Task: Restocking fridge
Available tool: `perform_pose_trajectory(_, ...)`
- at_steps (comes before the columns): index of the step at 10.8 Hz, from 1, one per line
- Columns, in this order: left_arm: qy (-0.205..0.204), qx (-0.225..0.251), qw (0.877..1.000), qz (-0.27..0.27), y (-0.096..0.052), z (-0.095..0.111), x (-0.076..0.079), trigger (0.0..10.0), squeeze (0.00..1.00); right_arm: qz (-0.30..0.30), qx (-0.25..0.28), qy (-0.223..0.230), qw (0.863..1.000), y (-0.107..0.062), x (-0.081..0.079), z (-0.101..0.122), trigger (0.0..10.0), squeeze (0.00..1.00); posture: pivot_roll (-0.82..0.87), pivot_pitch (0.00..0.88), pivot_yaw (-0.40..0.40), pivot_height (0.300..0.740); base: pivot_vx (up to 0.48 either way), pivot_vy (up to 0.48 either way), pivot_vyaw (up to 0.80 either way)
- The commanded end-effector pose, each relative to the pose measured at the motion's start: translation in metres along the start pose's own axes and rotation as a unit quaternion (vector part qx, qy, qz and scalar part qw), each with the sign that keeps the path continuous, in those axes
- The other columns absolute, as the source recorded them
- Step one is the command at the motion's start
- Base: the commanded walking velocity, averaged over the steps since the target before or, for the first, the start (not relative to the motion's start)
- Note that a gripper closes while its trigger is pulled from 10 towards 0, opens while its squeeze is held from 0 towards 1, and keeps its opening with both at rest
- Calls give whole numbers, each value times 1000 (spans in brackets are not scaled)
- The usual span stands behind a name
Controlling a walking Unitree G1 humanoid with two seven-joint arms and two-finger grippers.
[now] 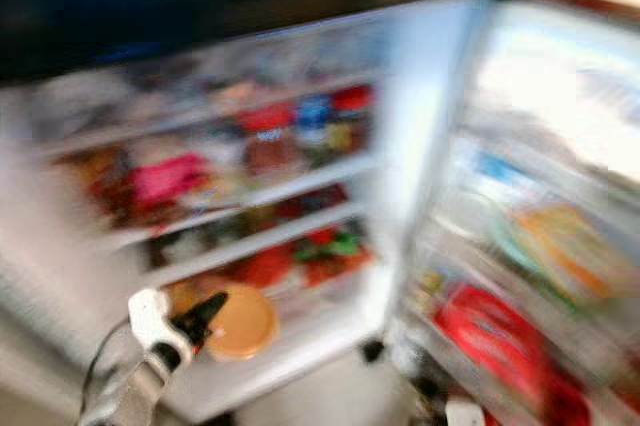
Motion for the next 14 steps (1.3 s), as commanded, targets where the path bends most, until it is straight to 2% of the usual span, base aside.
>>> perform_pose_trajectory(1, -1, 1, 1000, -6, 3, 1, 6, 10000, 0, -1, 0, 2, 1000, 0, 1, 1, 10000, 0, -114, 0, 37, 740, 0, 0, -650)
perform_pose_trajectory(2, -4, 1, 1000, -3, 3, 1, 5, 10000, 0, 2, 3, 2, 1000, 0, 1, 2, 10000, 0, -113, 0, 35, 740, 0, 0, 0)
perform_pose_trajectory(3, -25, 10, 1000, 15, 2, 1, -1, 10000, 0, 2, 6, 0, 1000, 0, 1, 3, 10000, 0, -115, 0, 33, 740, 0, 0, 0)
perform_pose_trajectory(5, -95, 58, 992, 55, -3, 12, -20, 10000, 0, 4, 7, -4, 1000, 0, 2, 4, 10000, 0, -121, 0, 27, 740, 0, 0, 0)
perform_pose_trajectory(6, -123, 108, 982, 90, -11, 25, -36, 10000, 0, 4, 9, -6, 1000, 0, 3, 6, 10000, 0, -120, 0, 16, 740, 0, 0, 0)
perform_pose_trajectory(8, -98, 100, 987, 75, -10, 25, -31, 10000, 0, 3, 5, -20, 1000, 0, 4, 6, 10000, 0, -114, 0, 12, 740, 0, 0, 0)
perform_pose_trajectory(10, -90, 95, 989, 73, -8, 25, -30, 10000, 0, 7, 2, -25, 1000, 0, 4, 5, 10000, 0, -118, 0, 13, 740, 0, 0, 0)
perform_pose_trajectory(14, -73, 95, 991, 51, -1, 29, -18, 10000, 0, 4, -1, -32, 999, 0, 4, 4, 10000, 0, -120, 0, 18, 671, 0, 0, 0)
Point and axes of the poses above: a point about 5 cm out from each wrist's last joint towards the gripper, its own y axis pointing out of the wrist towards the gripper, its own z axis along the axis of the wrist's last joint, x = y × z, the point moved 6 cm from there along y, pointing out of the wrist towards the gripper, and after that the axes turned 11 degrees about y, right-handed, at the moved point
